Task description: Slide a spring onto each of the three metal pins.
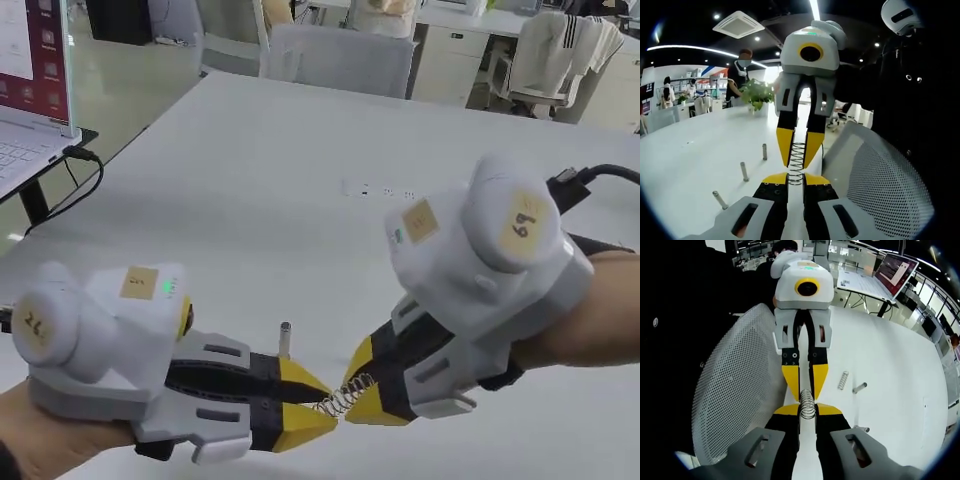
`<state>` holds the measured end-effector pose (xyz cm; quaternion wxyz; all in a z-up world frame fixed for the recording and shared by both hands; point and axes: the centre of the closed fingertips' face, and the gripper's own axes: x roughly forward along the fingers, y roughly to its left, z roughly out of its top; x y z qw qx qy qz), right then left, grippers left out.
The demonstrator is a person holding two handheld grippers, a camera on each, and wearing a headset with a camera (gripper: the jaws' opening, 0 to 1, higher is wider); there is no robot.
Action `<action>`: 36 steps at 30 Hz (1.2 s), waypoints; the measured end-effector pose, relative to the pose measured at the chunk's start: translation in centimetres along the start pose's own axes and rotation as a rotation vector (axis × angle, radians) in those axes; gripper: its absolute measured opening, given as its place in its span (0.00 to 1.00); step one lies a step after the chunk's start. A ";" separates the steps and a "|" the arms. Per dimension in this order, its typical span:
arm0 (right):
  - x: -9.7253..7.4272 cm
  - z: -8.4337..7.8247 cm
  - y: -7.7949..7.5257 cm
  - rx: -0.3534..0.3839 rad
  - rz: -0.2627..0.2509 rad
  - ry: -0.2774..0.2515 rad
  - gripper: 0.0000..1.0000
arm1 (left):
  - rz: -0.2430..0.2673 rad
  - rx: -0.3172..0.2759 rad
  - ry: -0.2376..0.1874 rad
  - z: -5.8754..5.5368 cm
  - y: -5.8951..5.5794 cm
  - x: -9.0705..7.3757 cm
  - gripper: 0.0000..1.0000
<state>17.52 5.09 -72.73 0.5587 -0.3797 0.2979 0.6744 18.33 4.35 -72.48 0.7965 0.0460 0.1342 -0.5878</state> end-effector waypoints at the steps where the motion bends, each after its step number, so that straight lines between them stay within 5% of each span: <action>1: 0.0 0.1 0.0 -0.001 0.000 0.000 0.09 | -0.001 0.000 0.000 0.0 0.0 0.0 0.03; 25: 0.2 0.6 0.0 -0.024 0.002 0.038 0.08 | -0.001 0.016 0.008 -0.1 0.1 0.2 0.03; 36: 0.0 -0.4 -0.9 -0.009 -0.021 0.064 0.08 | 0.017 0.003 0.019 -0.6 0.5 -0.2 0.13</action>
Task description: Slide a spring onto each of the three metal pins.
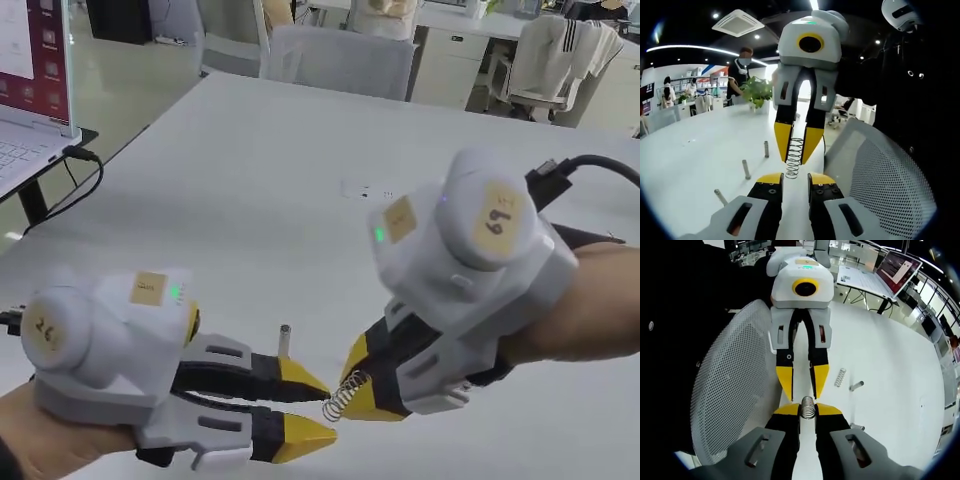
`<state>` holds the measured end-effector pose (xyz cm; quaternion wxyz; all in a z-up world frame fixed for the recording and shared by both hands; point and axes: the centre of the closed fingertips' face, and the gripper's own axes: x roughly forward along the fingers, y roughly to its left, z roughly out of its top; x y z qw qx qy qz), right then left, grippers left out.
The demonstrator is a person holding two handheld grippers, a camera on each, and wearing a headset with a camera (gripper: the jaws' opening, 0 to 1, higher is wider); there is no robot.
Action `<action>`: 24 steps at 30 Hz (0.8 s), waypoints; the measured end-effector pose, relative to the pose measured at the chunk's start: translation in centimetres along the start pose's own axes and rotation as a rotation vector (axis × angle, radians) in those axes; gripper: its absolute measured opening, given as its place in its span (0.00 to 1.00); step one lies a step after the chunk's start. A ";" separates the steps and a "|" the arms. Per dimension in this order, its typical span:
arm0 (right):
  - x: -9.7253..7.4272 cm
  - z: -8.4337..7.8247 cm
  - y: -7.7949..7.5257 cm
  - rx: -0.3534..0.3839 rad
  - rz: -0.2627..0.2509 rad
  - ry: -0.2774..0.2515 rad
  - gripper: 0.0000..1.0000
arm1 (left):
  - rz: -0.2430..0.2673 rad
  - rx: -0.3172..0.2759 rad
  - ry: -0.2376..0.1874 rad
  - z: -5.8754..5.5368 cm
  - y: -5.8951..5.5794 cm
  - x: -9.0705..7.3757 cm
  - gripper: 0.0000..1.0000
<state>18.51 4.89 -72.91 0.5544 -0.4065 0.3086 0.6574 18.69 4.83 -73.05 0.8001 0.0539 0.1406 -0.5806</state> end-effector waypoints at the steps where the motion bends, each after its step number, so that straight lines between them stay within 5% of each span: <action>1: -0.1 -0.1 -0.1 0.004 -0.003 0.003 0.08 | 0.005 0.000 -0.001 0.0 0.1 -0.1 0.14; 24: -2.3 -4.1 -4.7 0.097 -0.099 0.056 0.09 | 0.153 -0.048 -0.028 -1.0 2.9 -2.8 0.37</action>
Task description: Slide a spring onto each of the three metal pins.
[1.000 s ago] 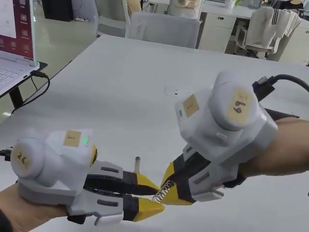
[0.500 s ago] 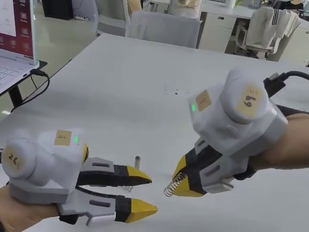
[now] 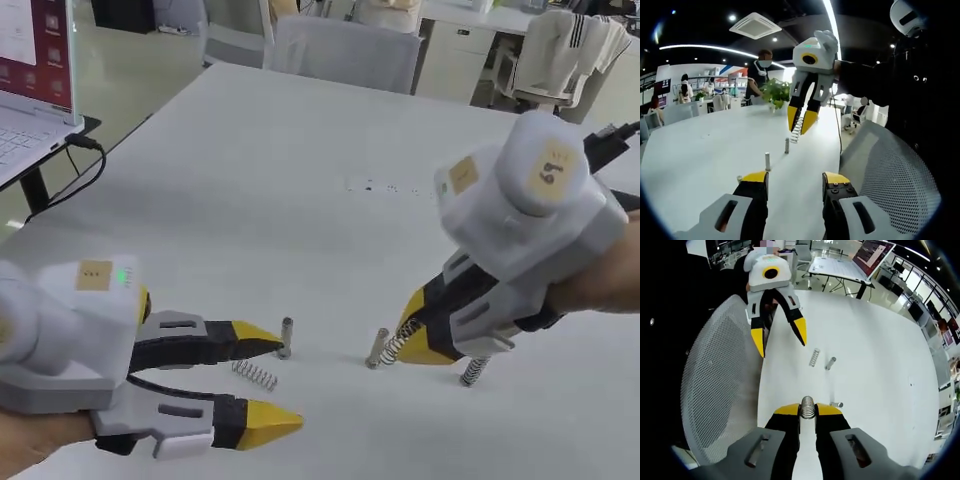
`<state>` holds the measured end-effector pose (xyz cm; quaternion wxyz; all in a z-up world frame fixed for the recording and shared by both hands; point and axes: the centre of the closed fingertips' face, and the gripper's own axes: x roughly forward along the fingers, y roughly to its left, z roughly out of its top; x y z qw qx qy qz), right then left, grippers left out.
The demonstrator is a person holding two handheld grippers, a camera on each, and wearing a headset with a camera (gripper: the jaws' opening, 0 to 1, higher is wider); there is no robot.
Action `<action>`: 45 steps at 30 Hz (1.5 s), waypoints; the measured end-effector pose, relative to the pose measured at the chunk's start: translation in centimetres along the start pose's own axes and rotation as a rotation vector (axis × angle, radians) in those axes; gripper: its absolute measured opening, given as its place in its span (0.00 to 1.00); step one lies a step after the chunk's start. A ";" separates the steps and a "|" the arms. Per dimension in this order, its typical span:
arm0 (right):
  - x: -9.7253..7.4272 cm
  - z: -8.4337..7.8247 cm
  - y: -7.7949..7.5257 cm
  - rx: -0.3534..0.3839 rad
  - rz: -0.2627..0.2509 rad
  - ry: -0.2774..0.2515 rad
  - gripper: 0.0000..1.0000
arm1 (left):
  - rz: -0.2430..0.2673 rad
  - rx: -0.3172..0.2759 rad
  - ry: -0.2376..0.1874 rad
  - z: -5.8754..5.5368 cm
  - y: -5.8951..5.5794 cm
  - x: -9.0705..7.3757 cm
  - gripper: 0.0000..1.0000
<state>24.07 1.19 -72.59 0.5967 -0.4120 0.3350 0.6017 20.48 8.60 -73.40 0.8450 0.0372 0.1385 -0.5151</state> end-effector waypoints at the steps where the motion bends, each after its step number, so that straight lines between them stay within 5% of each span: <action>1: 0.0 -0.2 -0.3 0.004 -0.004 0.005 0.09 | 0.005 -0.004 -0.003 0.0 0.1 -0.1 0.38; 26: 3.0 -2.6 -5.9 0.020 -0.068 0.118 0.09 | 0.052 -0.026 -0.003 -0.6 0.3 -0.9 0.43; 45: 4.9 -3.2 -6.2 0.022 -0.017 0.161 0.09 | 0.078 -0.029 -0.002 -0.8 1.1 -1.5 0.45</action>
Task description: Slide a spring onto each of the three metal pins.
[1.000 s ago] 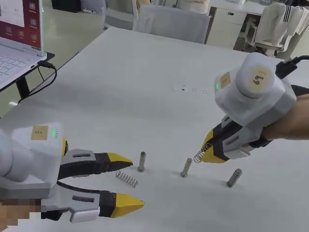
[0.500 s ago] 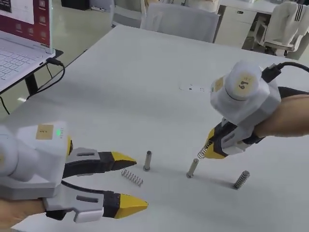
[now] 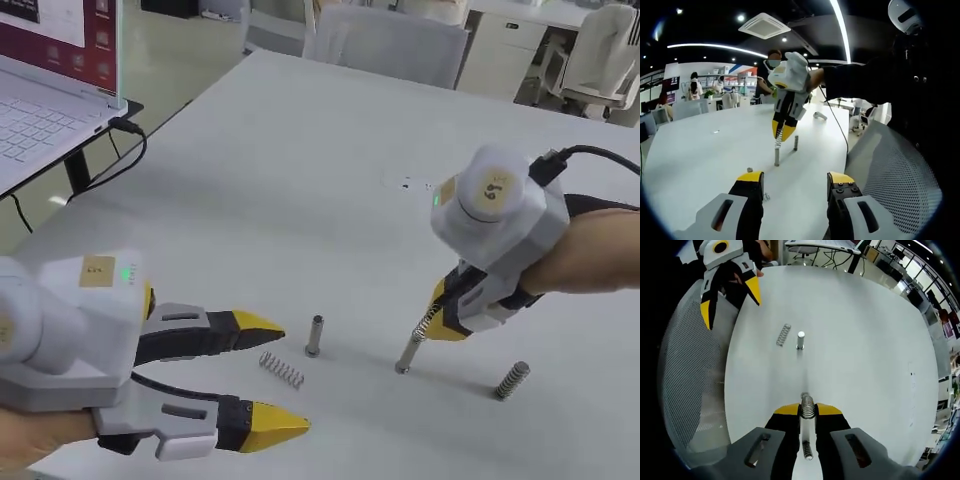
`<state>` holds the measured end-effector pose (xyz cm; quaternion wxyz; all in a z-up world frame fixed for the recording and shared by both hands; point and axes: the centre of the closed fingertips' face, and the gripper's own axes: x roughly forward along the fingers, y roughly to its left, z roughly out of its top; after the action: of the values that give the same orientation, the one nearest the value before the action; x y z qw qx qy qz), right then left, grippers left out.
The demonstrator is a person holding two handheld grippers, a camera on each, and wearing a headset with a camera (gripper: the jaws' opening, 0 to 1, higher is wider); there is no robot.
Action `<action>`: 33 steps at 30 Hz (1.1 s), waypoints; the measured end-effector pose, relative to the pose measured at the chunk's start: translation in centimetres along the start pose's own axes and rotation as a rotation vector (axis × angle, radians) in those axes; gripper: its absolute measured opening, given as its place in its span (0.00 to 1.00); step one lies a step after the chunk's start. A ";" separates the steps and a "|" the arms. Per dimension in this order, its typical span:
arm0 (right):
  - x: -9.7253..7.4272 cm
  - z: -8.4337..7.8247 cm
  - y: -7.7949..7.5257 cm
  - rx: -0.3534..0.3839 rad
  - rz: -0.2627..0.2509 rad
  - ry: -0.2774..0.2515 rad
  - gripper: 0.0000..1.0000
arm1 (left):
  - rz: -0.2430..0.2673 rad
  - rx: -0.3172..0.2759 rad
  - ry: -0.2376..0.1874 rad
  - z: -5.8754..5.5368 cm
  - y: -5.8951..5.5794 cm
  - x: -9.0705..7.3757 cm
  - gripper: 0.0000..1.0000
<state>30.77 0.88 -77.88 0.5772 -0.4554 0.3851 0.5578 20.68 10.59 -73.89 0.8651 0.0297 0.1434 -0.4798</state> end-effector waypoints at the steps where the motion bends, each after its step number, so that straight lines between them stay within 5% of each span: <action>1: 0.1 0.0 0.0 0.000 0.002 0.000 0.09 | 0.002 -0.001 0.000 0.0 0.0 0.0 0.46; 33: 4.6 -1.3 0.1 0.009 0.042 0.050 0.09 | 0.028 -0.013 0.005 -0.4 0.7 -0.4 0.48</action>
<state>31.16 1.02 -82.68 0.5577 -0.4585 0.4114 0.5564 21.01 11.39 -74.21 0.8715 0.0276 0.1484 -0.4666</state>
